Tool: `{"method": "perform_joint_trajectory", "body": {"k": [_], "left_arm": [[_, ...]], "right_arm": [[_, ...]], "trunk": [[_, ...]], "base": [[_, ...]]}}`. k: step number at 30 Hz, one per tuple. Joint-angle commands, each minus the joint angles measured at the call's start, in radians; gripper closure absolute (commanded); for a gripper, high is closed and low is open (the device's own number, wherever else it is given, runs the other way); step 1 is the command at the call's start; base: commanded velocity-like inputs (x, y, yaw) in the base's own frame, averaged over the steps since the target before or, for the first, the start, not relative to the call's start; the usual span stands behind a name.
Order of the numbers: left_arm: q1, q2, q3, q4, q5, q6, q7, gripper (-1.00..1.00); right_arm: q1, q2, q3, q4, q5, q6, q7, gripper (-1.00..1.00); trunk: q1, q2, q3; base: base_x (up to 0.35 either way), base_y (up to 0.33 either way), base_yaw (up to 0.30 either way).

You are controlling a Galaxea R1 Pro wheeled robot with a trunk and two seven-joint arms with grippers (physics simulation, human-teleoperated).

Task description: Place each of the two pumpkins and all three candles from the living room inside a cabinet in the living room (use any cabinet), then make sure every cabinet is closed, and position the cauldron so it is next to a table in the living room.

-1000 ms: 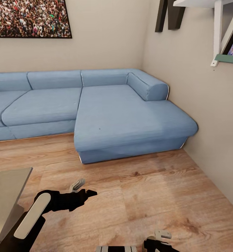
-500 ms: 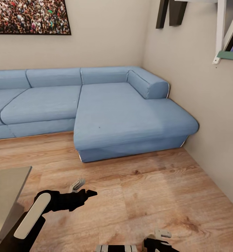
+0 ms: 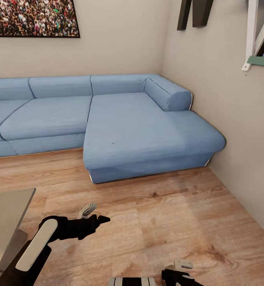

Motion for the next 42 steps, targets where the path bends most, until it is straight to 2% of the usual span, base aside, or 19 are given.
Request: {"method": "perform_joint_trajectory", "body": {"k": [1, 3, 8, 21, 27, 40, 42], "left_arm": [[-0.001, 0.001, -0.002, -0.001, 0.010, 0.000, 0.010, -1.00], [-0.001, 0.001, -0.001, -0.001, 0.010, 0.000, 0.010, -1.00], [0.000, 0.001, -0.001, -0.001, 0.010, 0.000, 0.010, -1.00], [0.000, 0.001, -0.002, -0.001, 0.010, 0.000, 0.010, -1.00], [0.000, 0.001, -0.002, -0.001, 0.010, -0.001, 0.010, -1.00], [-0.001, 0.001, -0.002, -0.001, 0.010, 0.000, 0.010, -1.00], [-0.001, 0.001, -0.003, -0.001, 0.010, 0.000, 0.010, -1.00]], "right_arm": [[0.000, 0.000, 0.009, -0.001, -0.010, -0.003, -0.004, -1.00], [0.000, 0.000, 0.009, -0.001, -0.010, -0.003, -0.004, -1.00], [0.000, 0.000, 0.009, 0.000, -0.010, -0.003, -0.003, -1.00], [-0.001, 0.000, 0.008, 0.000, -0.012, -0.005, -0.003, -1.00], [-0.001, 0.000, 0.007, 0.004, -0.013, -0.005, -0.003, -1.00], [-0.001, 0.000, 0.007, 0.009, -0.013, -0.005, -0.004, -1.00], [-0.001, 0.000, 0.007, 0.009, -0.013, -0.005, -0.004, -1.00]], "trunk": [[0.000, 0.000, -0.001], [0.000, 0.000, -0.001], [0.002, -0.001, -0.020], [0.002, -0.001, -0.020], [0.005, -0.003, -0.043], [0.005, -0.003, -0.043], [0.006, -0.003, -0.051]], "base": [[0.000, 0.000, 0.000], [0.000, 0.000, 0.000], [0.000, 0.000, 0.000], [0.000, 0.000, 0.000], [0.000, 0.000, 0.000], [0.000, 0.000, 0.000], [0.000, 0.000, 0.000]]}}
